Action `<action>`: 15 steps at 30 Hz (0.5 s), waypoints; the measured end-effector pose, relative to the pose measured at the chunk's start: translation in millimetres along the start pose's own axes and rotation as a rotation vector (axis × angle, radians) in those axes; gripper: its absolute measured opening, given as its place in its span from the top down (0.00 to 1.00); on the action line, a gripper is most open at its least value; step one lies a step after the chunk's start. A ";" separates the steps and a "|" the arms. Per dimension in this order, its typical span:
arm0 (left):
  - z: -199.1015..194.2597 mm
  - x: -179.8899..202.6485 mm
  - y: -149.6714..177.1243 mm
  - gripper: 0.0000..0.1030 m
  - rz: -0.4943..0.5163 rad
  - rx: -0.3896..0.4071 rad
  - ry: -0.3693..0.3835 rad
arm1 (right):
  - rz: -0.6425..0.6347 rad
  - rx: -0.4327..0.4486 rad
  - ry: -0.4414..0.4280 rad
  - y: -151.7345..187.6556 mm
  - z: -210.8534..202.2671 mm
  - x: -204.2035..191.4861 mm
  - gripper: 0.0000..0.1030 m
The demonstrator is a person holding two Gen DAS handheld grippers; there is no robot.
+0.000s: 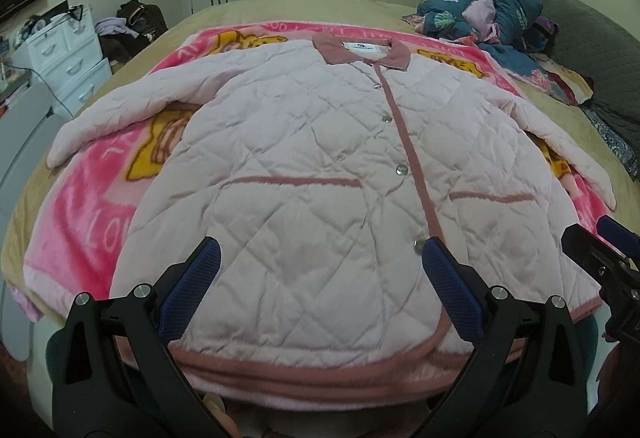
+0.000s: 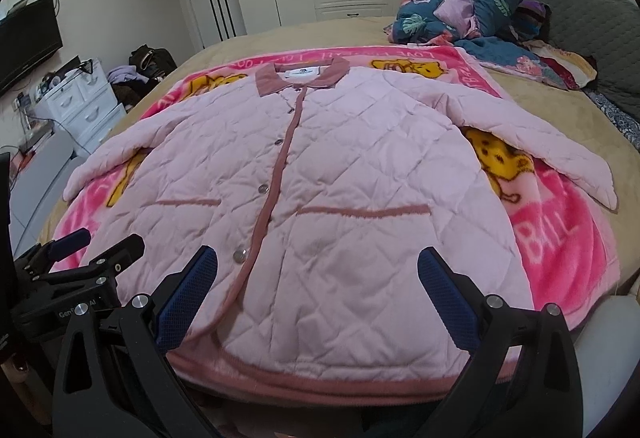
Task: Fold large clothes
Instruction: 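Grasp the sleeve cuff nearest the right tool with the right tool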
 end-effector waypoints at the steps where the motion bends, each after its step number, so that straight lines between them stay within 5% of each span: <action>1: 2.7 2.7 -3.9 0.08 0.003 0.001 -0.001 | 0.001 0.000 0.003 -3.1 2.6 2.5 0.04; 15: 29.9 36.1 -69.6 0.08 0.006 0.008 0.000 | 0.023 0.022 0.065 -55.1 18.7 31.0 0.04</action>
Point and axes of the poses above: each gripper's, at about its wrist camera, not at the fingertips, and z roughly the way its jaws point, x to its right, y to its underside, the point moved 9 cm from there along z, roughly the way its jaws point, and after that the axes turned 12 degrees about -y, right-handed, at the moved point
